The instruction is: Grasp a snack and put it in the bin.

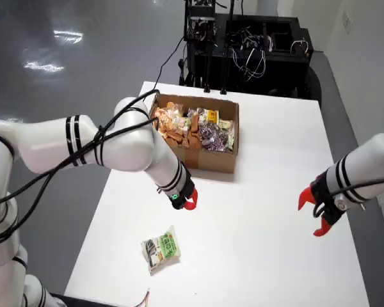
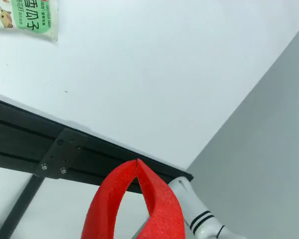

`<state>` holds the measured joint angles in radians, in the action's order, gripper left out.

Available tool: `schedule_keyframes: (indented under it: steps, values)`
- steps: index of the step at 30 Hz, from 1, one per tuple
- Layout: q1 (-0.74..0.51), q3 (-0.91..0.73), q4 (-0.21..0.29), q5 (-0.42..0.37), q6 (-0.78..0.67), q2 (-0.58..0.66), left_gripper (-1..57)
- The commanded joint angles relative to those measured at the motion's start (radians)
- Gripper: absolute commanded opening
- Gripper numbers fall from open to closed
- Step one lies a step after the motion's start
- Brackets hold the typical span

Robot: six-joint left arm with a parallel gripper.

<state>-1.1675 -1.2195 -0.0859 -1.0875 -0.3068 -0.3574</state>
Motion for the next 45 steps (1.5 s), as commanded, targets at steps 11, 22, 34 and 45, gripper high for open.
schedule_keyframes:
  steps: [11,22,34,45]
  values:
    - [0.015,0.0,0.0,0.0,0.0,0.0,0.3]
    - [0.015,0.0,0.0,0.0,0.0,0.0,0.3]
    - [0.015,0.0,-0.001,0.006,0.02,0.0,0.6]
    - [0.031,0.0,0.0,0.033,0.06,0.0,1.0]
